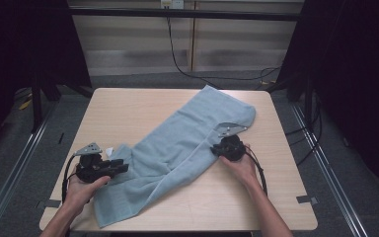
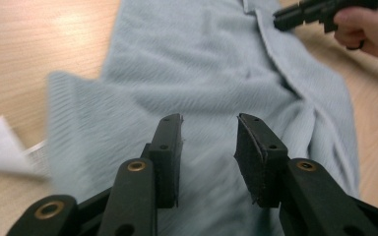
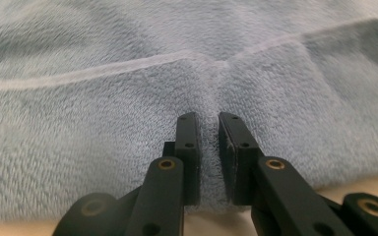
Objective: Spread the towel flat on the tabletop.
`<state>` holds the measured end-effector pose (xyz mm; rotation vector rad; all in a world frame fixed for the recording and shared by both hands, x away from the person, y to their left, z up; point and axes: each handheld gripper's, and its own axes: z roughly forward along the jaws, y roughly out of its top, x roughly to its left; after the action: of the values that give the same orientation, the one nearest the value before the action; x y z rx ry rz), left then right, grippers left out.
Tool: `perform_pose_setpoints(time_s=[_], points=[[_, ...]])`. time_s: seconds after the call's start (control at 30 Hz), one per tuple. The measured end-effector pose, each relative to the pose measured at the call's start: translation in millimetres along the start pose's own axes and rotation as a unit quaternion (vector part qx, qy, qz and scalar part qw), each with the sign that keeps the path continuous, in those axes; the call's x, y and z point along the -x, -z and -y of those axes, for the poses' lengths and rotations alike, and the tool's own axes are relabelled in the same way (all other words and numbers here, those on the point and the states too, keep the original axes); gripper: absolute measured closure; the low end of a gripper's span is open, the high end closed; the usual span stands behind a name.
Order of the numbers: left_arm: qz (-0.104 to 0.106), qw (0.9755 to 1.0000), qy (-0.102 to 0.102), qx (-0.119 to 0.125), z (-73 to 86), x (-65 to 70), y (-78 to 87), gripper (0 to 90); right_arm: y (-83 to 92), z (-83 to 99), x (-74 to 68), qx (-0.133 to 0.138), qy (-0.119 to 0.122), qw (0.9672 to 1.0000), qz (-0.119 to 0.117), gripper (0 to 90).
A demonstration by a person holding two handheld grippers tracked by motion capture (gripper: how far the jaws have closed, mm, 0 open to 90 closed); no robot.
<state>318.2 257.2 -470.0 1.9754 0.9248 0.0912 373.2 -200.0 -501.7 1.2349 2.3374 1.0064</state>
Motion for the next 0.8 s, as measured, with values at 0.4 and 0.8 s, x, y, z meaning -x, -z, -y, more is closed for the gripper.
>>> perform_pose_setpoints(time_s=[0.4,0.8], points=[[0.003,0.9978,-0.038,-0.054,21.4,8.7,-21.4,83.2,45.4,2.2,-83.4,0.057,0.033,0.9922,-0.106,51.8],[0.033,0.999,-0.021,-0.019,23.4,23.4,-3.4,84.6,37.0,18.7,-135.7,0.029,0.077,0.9851,-0.151,83.7]])
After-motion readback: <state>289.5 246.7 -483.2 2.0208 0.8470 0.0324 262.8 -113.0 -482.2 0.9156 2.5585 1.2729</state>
